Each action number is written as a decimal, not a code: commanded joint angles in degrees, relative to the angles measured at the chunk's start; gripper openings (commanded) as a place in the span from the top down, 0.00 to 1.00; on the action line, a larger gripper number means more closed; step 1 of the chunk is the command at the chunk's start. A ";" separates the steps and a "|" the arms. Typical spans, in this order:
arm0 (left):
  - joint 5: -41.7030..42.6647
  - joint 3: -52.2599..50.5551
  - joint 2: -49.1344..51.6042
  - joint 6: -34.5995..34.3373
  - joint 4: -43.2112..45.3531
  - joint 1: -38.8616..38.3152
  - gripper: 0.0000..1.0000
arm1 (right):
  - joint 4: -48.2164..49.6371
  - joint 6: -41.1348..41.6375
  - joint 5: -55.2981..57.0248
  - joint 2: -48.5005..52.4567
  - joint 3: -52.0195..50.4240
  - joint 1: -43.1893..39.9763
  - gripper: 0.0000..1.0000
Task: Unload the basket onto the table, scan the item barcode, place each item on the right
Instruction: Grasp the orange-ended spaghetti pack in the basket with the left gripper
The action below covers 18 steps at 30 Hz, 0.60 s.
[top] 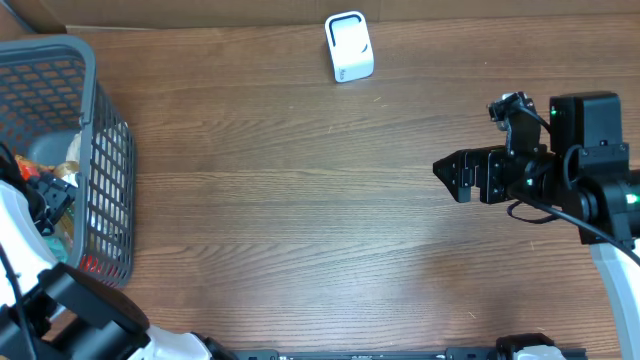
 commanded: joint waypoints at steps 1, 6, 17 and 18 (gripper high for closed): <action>-0.87 0.04 1.55 3.02 1.25 0.90 0.13 | 0.07 -0.87 0.55 0.85 1.44 -0.37 0.03; -0.76 0.04 4.79 3.37 1.68 1.05 0.23 | -0.35 -0.87 0.55 2.16 1.44 -0.37 0.03; -0.83 0.04 12.79 4.87 3.82 1.05 0.26 | -0.63 -0.87 0.55 3.41 1.44 -0.37 0.03; -0.92 0.02 13.70 4.87 3.85 1.07 0.26 | -0.63 -0.87 0.52 3.41 1.44 -0.37 0.03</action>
